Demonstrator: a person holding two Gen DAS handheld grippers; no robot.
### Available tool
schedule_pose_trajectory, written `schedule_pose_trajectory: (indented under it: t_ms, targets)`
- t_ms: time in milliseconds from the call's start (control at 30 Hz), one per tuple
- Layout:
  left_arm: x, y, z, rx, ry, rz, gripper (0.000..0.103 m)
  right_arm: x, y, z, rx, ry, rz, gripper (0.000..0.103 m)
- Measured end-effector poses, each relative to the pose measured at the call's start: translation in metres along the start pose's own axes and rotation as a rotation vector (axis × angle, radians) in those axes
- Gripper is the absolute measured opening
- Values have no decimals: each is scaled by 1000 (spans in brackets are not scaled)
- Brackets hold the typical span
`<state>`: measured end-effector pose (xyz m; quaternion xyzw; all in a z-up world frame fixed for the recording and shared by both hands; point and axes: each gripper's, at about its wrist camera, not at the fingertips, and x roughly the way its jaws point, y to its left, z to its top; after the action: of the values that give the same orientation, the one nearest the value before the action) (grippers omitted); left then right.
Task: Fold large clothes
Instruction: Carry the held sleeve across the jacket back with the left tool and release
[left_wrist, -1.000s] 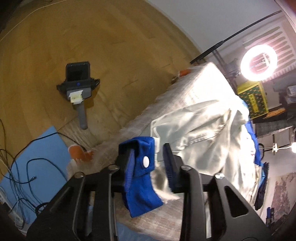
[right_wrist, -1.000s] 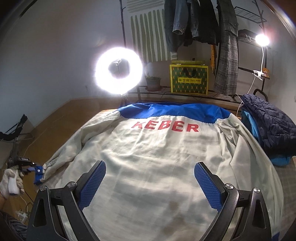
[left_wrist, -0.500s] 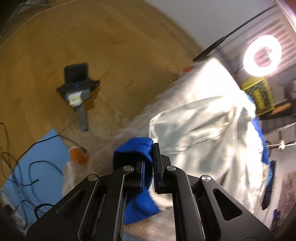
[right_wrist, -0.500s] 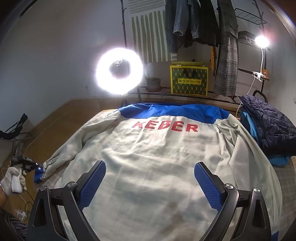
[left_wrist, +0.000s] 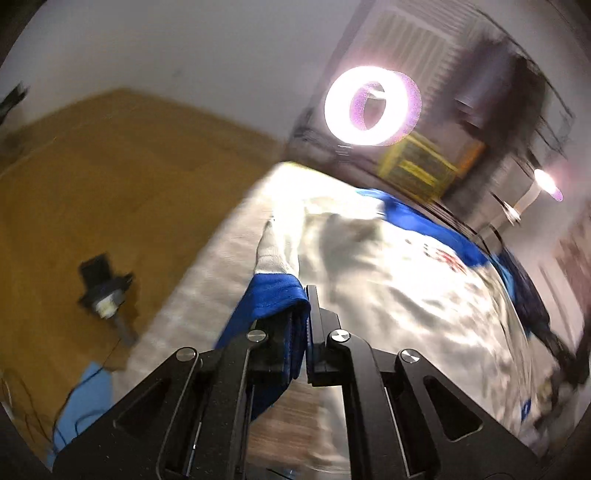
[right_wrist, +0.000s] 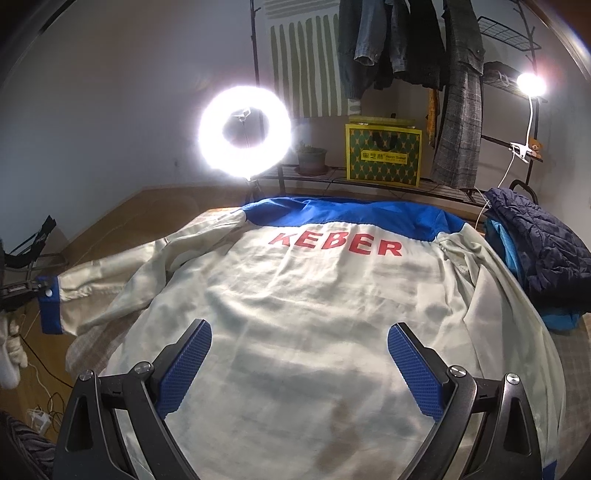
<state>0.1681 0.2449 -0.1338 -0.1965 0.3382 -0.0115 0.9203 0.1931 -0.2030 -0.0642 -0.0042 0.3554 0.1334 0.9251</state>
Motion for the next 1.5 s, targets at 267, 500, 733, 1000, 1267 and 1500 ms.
schedule_pose_trajectory:
  t_ms: [267,500,733,1000,1267,1500]
  targets:
    - [-19,-124,-59,397,42,-180,2,16,-1,-1,49,63,68,96]
    - [-22,-172,-118,583,160,-251,2,49,-3,0,145,204,227,70]
    - [-35,-172,-161,699,235,-238,2,97,3,-4,287,327,420,58]
    - [-43,-166,-178,661,349,-262,8,149,48,-17,303,461,473,58]
    - [-80,-131,-147,435,340,-363,42,164,63,-37,316,537,469,58]
    - [-32,-56,-111,115,385,-215,43,162,79,-62,304,599,542,54]
